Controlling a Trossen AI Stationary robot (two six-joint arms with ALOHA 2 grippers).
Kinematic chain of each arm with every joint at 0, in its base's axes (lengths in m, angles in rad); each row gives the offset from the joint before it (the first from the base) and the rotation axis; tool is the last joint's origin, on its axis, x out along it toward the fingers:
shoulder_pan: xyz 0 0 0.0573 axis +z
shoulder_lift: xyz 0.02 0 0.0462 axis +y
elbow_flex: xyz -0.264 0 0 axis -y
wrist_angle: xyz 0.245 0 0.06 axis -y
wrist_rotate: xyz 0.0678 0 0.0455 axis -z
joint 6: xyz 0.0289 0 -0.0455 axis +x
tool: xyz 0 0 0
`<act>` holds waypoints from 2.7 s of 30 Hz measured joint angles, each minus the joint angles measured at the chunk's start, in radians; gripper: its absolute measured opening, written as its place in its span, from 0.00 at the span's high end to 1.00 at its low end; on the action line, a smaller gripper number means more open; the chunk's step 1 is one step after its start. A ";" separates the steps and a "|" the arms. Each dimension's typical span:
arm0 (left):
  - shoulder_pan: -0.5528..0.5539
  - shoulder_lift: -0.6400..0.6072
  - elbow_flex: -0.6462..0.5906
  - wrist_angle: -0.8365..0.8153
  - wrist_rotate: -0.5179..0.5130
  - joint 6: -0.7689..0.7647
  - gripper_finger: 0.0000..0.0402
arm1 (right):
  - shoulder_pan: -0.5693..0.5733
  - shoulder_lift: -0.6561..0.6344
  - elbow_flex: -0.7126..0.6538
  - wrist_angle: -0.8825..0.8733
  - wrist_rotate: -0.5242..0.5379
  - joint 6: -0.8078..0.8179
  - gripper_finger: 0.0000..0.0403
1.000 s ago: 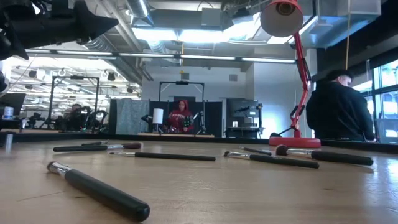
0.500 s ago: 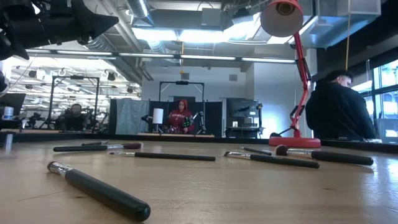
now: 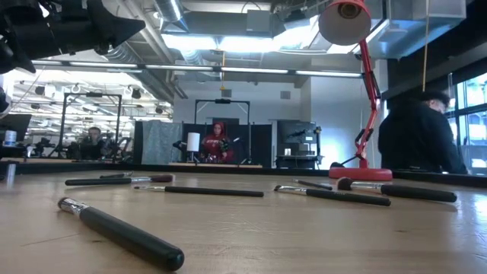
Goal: Put items in baskets/containers
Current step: Put the black eyeshadow brush into the yellow pen organizer, then put the black powder brush into the yellow pen organizer
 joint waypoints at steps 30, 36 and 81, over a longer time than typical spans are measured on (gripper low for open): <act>0.000 0.000 0.000 -0.001 0.028 -0.011 0.99 | -0.133 0.026 0.281 -0.010 0.810 -0.100 0.92; 0.000 0.000 0.000 -0.001 0.024 -0.011 0.99 | -0.254 0.025 0.219 0.160 1.406 -0.177 0.92; 0.000 0.000 0.000 -0.016 0.025 0.018 0.99 | -0.638 0.048 -0.374 0.951 1.131 -0.437 0.97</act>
